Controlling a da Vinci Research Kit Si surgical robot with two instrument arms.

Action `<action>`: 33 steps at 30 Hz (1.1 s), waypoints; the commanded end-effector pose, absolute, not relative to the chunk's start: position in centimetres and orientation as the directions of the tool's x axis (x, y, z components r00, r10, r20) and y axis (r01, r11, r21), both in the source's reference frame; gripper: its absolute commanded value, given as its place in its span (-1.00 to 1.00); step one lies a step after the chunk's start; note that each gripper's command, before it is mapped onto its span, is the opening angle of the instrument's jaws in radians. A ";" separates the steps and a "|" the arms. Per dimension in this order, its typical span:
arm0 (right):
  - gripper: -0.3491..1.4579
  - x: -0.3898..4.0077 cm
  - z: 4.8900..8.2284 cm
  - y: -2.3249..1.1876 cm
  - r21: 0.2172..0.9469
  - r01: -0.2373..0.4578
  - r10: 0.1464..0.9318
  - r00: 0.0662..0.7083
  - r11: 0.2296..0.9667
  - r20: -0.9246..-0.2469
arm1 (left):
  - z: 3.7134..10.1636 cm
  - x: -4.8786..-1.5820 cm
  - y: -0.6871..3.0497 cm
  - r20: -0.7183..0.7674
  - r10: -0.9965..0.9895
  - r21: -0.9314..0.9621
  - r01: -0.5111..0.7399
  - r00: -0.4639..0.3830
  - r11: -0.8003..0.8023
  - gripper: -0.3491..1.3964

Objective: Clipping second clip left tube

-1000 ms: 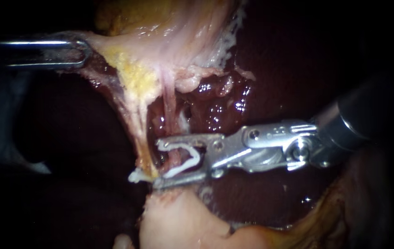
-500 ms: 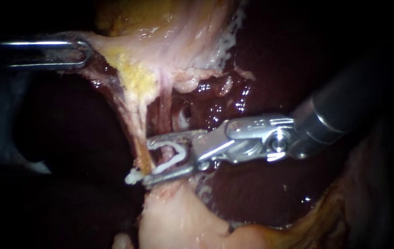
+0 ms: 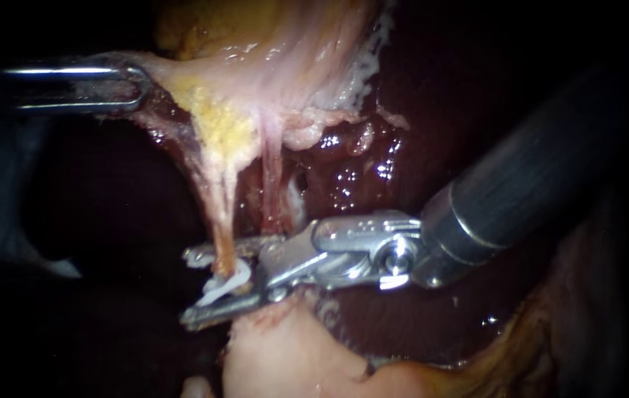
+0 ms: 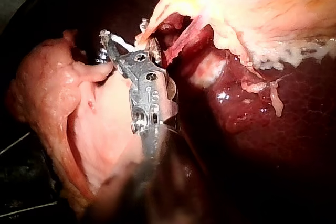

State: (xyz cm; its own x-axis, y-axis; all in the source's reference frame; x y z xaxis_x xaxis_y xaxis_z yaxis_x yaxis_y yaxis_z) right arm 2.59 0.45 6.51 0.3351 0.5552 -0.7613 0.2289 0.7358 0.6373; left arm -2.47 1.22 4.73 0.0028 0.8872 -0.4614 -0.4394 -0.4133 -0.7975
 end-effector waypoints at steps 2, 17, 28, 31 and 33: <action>-0.07 2.59 6.43 0.39 0.640 0.233 0.557 0.336 0.732 -0.760 | 4.73 -2.47 1.22 -0.461 0.887 -0.798 -0.439 0.003 -0.413 -1.00; -0.13 2.58 6.12 0.10 0.653 0.258 0.567 0.337 0.712 -0.752 | 4.73 -2.46 1.22 -0.461 0.887 -0.798 -0.439 0.002 -0.414 -1.00; -0.96 2.57 6.20 0.20 0.729 0.203 0.647 0.350 0.654 -0.677 | 4.73 -2.46 1.22 -0.461 0.887 -0.798 -0.439 0.002 -0.414 -1.00; -1.00 2.57 6.21 0.22 0.749 0.190 0.668 0.353 0.635 -0.656 | 4.73 -2.46 1.22 -0.461 0.887 -0.798 -0.438 0.002 -0.414 -1.00; -1.00 2.57 6.23 0.23 0.783 0.172 0.701 0.361 0.598 -0.615 | 4.73 -2.46 1.22 -0.461 0.887 -0.798 -0.438 0.002 -0.414 -1.00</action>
